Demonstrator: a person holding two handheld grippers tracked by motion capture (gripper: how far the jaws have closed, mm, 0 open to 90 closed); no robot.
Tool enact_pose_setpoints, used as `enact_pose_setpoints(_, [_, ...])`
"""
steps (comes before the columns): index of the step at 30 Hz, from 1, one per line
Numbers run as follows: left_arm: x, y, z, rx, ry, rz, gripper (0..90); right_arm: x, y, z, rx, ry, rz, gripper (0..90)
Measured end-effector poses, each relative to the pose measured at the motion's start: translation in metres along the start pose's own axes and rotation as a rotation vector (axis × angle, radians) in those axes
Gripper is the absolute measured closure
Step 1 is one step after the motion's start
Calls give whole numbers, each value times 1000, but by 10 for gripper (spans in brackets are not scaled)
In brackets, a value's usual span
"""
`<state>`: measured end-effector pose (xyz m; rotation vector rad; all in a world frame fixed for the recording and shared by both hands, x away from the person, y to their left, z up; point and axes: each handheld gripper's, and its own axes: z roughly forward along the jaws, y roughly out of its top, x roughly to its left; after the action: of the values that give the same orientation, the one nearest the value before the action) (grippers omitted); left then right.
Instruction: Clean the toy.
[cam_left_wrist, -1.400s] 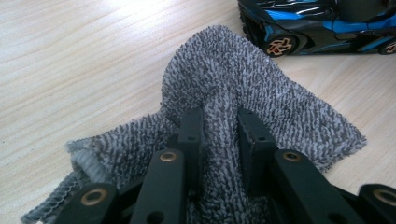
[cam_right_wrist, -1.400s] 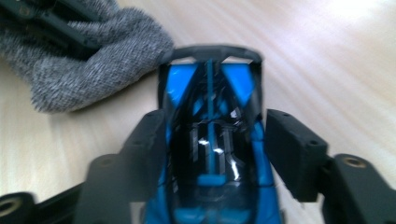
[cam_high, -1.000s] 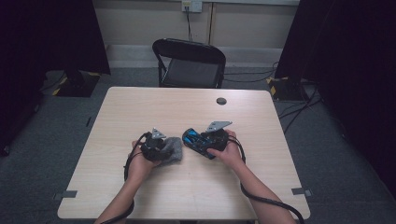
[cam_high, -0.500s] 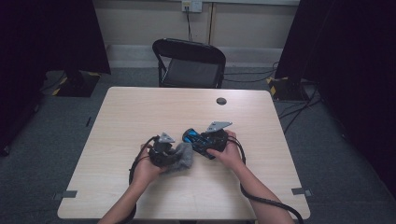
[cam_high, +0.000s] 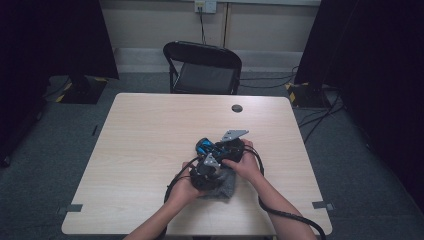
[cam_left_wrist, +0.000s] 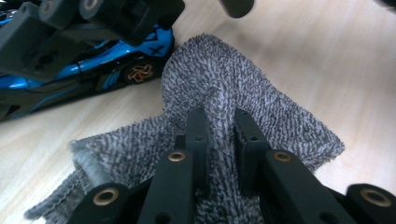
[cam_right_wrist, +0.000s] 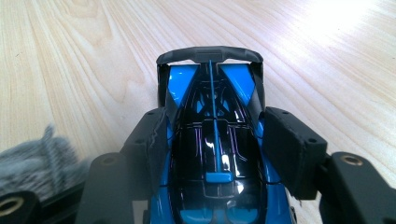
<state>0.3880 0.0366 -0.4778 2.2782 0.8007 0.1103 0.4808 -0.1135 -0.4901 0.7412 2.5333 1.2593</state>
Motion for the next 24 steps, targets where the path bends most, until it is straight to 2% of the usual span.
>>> enact_pose_setpoints(1, [3, 1, 1, -5, -3, -27, 788, 0, 0, 0, 1, -2, -1, 414])
enact_pose_setpoints(2, [6, 1, 1, -9, 12, -39, 788, 0, 0, 0, -1, -2, -1, 414])
enact_pose_setpoints(6, [16, 0, -3, -11, 52, -54, 787, 0, -2, -1, -11, -1, 0, 415])
enact_pose_setpoints(11, [31, -3, -10, -15, 79, -90, 790, 0, -2, -1, -9, -2, -4, 417])
enact_pose_setpoints(17, [42, -6, -17, -10, 132, -95, 792, 1, -3, -1, -15, -4, -1, 416])
enact_pose_setpoints(22, [50, -8, -21, -13, 139, -116, 793, 0, -2, -1, -13, -1, -3, 417])
enact_pose_setpoints(24, [51, -8, -22, -10, 146, -111, 793, 0, -2, -1, -13, -1, -3, 418])
